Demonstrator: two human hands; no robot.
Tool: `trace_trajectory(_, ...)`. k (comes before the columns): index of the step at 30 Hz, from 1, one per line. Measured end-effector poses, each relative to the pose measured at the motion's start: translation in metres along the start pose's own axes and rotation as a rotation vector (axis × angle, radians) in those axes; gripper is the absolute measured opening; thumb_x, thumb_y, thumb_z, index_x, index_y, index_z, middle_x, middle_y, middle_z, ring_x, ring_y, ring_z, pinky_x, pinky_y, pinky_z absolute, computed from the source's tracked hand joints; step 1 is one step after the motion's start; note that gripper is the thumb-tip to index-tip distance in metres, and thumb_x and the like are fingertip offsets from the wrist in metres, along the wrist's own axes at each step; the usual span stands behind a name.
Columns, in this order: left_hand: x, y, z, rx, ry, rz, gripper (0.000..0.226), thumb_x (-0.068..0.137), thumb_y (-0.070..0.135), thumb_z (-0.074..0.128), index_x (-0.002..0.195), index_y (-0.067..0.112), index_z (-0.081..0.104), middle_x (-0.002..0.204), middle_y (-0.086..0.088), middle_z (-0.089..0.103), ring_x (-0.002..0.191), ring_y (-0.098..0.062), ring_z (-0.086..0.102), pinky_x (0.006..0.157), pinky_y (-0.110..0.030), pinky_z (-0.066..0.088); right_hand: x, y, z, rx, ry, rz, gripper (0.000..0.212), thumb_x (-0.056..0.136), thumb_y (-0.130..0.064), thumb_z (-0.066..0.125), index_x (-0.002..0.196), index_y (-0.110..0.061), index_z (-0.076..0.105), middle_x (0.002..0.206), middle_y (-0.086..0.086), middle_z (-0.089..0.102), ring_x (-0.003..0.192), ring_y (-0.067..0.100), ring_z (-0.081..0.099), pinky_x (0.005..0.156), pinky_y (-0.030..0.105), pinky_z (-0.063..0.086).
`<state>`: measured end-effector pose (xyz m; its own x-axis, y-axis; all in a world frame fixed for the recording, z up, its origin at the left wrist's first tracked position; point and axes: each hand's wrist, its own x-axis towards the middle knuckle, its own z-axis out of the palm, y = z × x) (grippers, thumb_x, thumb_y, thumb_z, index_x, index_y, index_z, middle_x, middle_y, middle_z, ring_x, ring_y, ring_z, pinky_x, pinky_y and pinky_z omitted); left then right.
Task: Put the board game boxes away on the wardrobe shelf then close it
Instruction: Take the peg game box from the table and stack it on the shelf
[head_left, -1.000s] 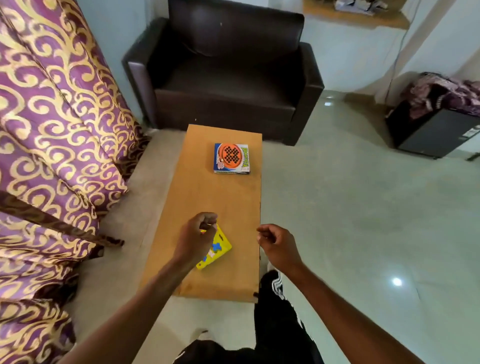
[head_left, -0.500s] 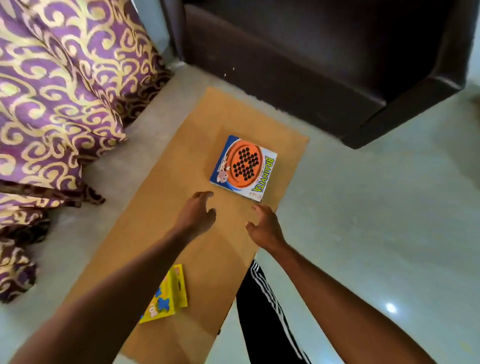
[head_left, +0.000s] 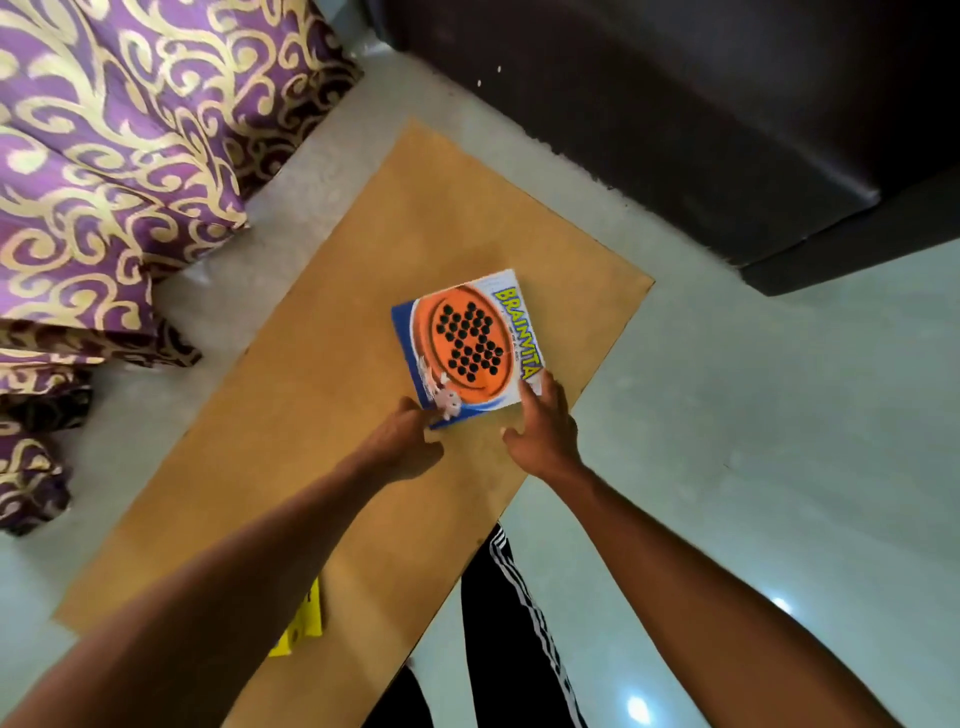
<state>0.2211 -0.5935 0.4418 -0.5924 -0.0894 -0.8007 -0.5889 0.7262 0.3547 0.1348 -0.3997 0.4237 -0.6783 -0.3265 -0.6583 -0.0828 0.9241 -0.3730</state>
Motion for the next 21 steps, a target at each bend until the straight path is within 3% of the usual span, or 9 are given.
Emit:
trace_trajectory(2, -0.005, 0.0, 0.007, -0.058, 0.017, 0.019, 0.049, 0.085, 0.022, 0.064, 0.134, 0.026, 0.058, 0.129, -0.008, 0.049, 0.12, -0.027, 0.054, 0.102, -0.037, 0.046, 0.002, 0.003, -0.007, 0.022, 0.053, 0.037, 0.079, 0.083, -0.026, 0.063, 0.15, -0.023, 0.021, 0.163, 0.006, -0.002, 0.15, 0.027, 0.001, 0.114, 0.05, 0.028)
trace_trajectory(5, 0.002, 0.009, -0.002, -0.132, 0.415, -0.016, 0.053, 0.081, 0.016, 0.062, 0.133, 0.022, 0.056, 0.133, -0.012, 0.05, 0.121, -0.032, 0.052, 0.094, -0.044, 0.051, 0.006, 0.004, -0.009, 0.109, 0.1, 0.065, 0.075, 0.085, -0.022, 0.063, 0.149, -0.019, 0.024, 0.159, 0.01, 0.014, 0.146, 0.03, 0.016, 0.11, 0.049, 0.034)
trace_trajectory(7, 0.013, 0.019, -0.022, -0.167, 0.577, -0.079, 0.064, 0.081, 0.021, 0.063, 0.142, 0.02, 0.043, 0.145, -0.018, 0.038, 0.13, -0.039, 0.042, 0.099, -0.05, 0.048, 0.012, 0.006, -0.006, 0.256, 0.067, 0.077, 0.073, 0.086, -0.02, 0.064, 0.149, -0.018, 0.025, 0.152, 0.009, 0.032, 0.14, 0.027, 0.033, 0.103, 0.043, 0.043)
trace_trajectory(9, 0.032, 0.023, -0.041, -0.216, 0.492, -0.151, 0.081, 0.08, 0.026, 0.067, 0.15, 0.018, 0.025, 0.155, -0.018, 0.024, 0.139, -0.04, 0.03, 0.105, -0.055, 0.041, 0.019, 0.007, -0.003, 0.396, 0.034, 0.081, 0.072, 0.087, -0.023, 0.068, 0.146, -0.021, 0.028, 0.145, 0.005, 0.044, 0.133, 0.022, 0.046, 0.087, 0.034, 0.054)
trace_trajectory(12, 0.054, 0.022, -0.06, -0.466, 0.279, -0.197, 0.085, 0.064, 0.025, 0.071, 0.138, 0.018, 0.031, 0.134, -0.013, 0.046, 0.125, -0.036, 0.049, 0.09, -0.05, 0.056, 0.03, 0.004, -0.002, 0.577, 0.027, 0.108, 0.067, 0.084, -0.024, 0.073, 0.14, -0.023, 0.037, 0.135, 0.0, 0.053, 0.12, 0.015, 0.057, 0.06, 0.016, 0.055)
trace_trajectory(14, 0.054, 0.022, -0.058, -0.522, 0.259, -0.214, 0.074, 0.066, 0.021, 0.071, 0.132, 0.015, 0.037, 0.119, -0.005, 0.043, 0.114, -0.027, 0.05, 0.091, -0.043, 0.055, 0.037, 0.0, -0.006, 0.68, 0.052, 0.125, 0.061, 0.082, -0.023, 0.075, 0.135, -0.023, 0.045, 0.129, 0.0, 0.056, 0.112, 0.014, 0.061, 0.059, 0.014, 0.053)
trace_trajectory(17, 0.049, 0.01, -0.037, -0.72, 0.167, -0.246, 0.074, 0.067, 0.022, 0.074, 0.134, 0.025, 0.042, 0.122, -0.004, 0.042, 0.121, -0.025, 0.044, 0.106, -0.045, 0.043, 0.048, -0.002, -0.015, 0.666, 0.078, 0.139, 0.056, 0.078, -0.022, 0.076, 0.129, -0.022, 0.053, 0.122, 0.001, 0.053, 0.101, 0.016, 0.063, 0.061, 0.015, 0.052)
trace_trajectory(19, 0.066, -0.022, -0.006, -0.874, 0.142, -0.252, 0.079, 0.057, 0.033, 0.076, 0.129, 0.04, 0.045, 0.128, -0.006, 0.05, 0.122, -0.031, 0.052, 0.103, -0.054, 0.046, 0.052, 0.0, -0.019, 0.626, 0.052, 0.159, 0.056, 0.074, -0.023, 0.079, 0.125, -0.022, 0.057, 0.12, 0.003, 0.056, 0.094, 0.018, 0.067, 0.056, 0.017, 0.054)
trace_trajectory(21, 0.062, -0.036, 0.01, -0.98, 0.135, -0.26, 0.077, 0.056, 0.034, 0.076, 0.127, 0.041, 0.047, 0.13, -0.008, 0.052, 0.118, -0.033, 0.056, 0.097, -0.054, 0.052, 0.05, 0.0, -0.02, 0.593, 0.014, 0.158, 0.056, 0.072, -0.024, 0.08, 0.124, -0.022, 0.058, 0.119, 0.003, 0.06, 0.091, 0.019, 0.069, 0.052, 0.017, 0.053)
